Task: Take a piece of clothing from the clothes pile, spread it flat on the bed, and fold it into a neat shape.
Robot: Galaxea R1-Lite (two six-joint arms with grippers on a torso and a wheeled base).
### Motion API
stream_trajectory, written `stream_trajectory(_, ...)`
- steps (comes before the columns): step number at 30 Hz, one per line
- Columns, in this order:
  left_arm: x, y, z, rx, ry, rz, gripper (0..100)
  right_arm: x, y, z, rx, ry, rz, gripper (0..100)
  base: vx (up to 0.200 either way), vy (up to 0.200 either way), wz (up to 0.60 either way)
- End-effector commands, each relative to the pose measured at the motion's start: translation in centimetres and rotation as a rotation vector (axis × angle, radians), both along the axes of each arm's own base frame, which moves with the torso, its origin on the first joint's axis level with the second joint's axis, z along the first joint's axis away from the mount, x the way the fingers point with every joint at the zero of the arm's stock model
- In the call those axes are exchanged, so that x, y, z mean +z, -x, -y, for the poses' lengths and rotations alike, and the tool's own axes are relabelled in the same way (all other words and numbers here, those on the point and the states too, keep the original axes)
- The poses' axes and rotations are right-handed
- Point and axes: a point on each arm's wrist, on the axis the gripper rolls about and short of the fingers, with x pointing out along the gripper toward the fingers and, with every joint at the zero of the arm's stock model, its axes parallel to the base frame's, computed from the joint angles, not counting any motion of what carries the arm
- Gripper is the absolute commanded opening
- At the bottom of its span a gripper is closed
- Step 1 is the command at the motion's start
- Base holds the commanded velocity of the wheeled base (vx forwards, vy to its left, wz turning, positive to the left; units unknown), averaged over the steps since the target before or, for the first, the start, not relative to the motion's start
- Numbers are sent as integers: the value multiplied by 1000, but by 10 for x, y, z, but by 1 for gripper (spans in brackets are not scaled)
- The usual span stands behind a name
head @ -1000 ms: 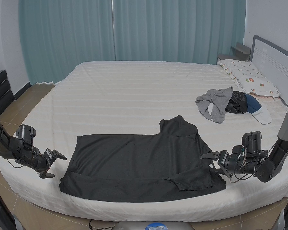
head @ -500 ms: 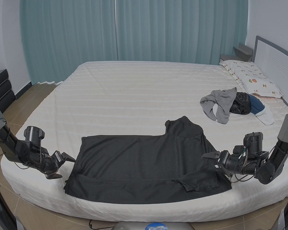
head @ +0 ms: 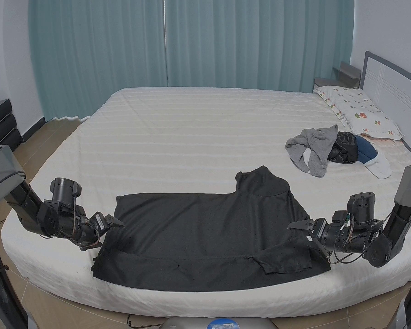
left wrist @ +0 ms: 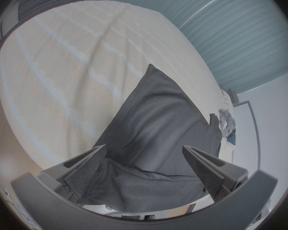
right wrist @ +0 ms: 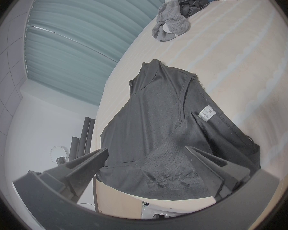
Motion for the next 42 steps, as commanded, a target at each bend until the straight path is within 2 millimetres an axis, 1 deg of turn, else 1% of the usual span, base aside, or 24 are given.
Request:
stream_trajectory(1,-15,2,2,-18,-29,-34,100,-1,-1,0,0,0,-2,100,0,0,0)
stream_trajectory(2,-18,4,3,-29,-37,-35,100,-1,-1,0,0,0,-3,100,0,0,0)
stream_trajectory(8,-20,5,6,-44,-40,-10,100,-5,-2,1,-3,3,-12,100,0,0,0)
stream_trajectory(9,-20,5,6,-44,-40,-10,0,-5,-2,1,-3,3,-12,100,0,0,0)
stream_trajectory(14,-22,5,6,-29,-59,-19,0,-9,-4,2,-7,12,-16,100,0,0,0)
stream_trajectory(18,-22,7,-1,5,-62,-26,0,-9,-8,7,-25,6,-12,100,0,0,0)
stream_trajectory(21,-21,9,-5,22,-61,-28,0,-9,-11,7,-26,7,-5,100,0,0,0)
stream_trajectory(27,-8,12,-5,72,-27,-5,0,-21,-14,7,3,52,18,100,0,0,0)
stream_trajectory(31,-1,13,-5,89,-15,9,0,-23,-16,6,20,77,44,100,0,0,0)
stream_trajectory(35,-4,16,-4,85,-12,-4,0,-25,-23,6,46,110,70,100,0,0,0)
stream_trajectory(36,-5,16,-3,84,-12,-10,0,-28,-27,7,61,134,86,100,0,0,0)
stream_trajectory(40,-5,16,-3,84,-12,-8,0,-34,-29,7,72,156,84,100,0,0,0)
stream_trajectory(42,-5,16,-3,84,-12,-10,0,-37,-31,14,68,179,97,100,0,0,0)
